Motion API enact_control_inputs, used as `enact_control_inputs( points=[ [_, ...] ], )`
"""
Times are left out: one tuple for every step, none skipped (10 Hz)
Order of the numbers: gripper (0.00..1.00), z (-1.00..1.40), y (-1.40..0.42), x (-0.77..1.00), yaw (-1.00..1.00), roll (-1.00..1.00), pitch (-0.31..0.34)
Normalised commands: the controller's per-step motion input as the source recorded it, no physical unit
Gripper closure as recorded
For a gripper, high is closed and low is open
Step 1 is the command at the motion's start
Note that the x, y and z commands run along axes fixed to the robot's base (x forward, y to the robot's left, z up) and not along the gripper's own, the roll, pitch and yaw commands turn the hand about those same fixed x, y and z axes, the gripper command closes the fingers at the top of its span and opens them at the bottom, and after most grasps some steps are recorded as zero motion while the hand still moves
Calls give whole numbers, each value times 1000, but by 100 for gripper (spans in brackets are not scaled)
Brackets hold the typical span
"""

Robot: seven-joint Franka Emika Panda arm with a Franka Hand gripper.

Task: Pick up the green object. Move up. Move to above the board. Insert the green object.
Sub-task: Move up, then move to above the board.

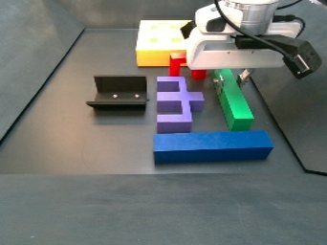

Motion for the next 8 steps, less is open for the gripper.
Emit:
enact_control_inputs(
  points=[
    [100, 857, 14, 26, 43, 2, -12],
    [100, 671, 11, -44, 46, -3, 54],
    [100, 387, 9, -23, 30, 3, 44],
    [100, 1400, 0, 0, 0, 0, 0],
    [100, 1400, -4, -5, -6, 1, 8],
    [100, 1400, -6, -42, -6, 1, 38],
    [100, 1400, 0, -28, -4, 13, 15],
    [100, 1400, 4, -1, -1, 14, 24]
  ],
)
